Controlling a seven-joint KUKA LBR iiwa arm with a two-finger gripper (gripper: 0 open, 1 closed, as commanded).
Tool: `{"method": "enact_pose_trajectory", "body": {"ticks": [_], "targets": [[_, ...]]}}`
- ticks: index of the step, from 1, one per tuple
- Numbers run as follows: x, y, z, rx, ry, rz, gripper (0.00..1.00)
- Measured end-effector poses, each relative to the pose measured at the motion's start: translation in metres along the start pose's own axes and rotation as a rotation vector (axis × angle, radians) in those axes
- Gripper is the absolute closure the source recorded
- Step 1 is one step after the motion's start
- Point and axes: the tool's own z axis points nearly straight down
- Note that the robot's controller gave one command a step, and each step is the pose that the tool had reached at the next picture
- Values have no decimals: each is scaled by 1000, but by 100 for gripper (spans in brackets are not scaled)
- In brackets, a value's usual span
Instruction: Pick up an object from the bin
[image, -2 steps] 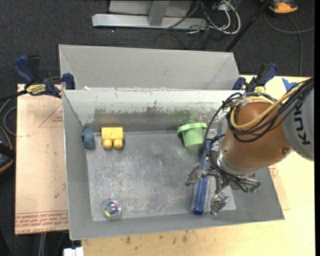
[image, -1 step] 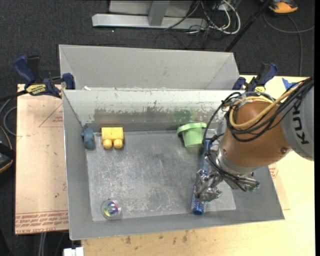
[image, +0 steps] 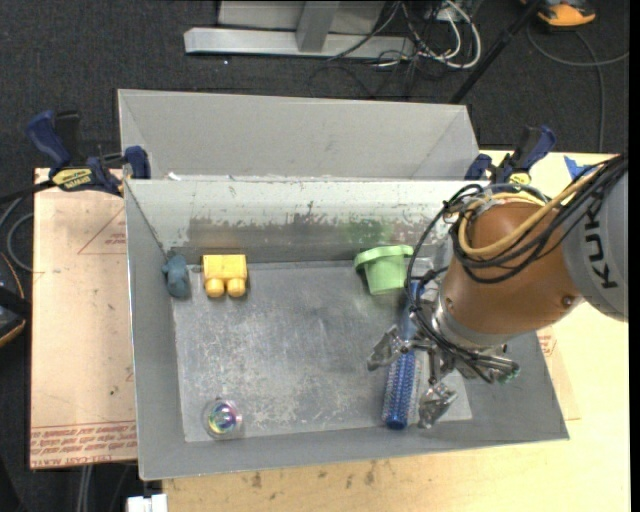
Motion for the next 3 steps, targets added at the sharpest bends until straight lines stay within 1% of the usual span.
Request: {"method": "enact_pose_trajectory", "body": {"ticks": [1,2,3], "targets": [[-11,-23,71,2,-6,115,0],[-13,-24,69,6,-13,114,100],[-18,-31,-99,6,-7,132,100]]}}
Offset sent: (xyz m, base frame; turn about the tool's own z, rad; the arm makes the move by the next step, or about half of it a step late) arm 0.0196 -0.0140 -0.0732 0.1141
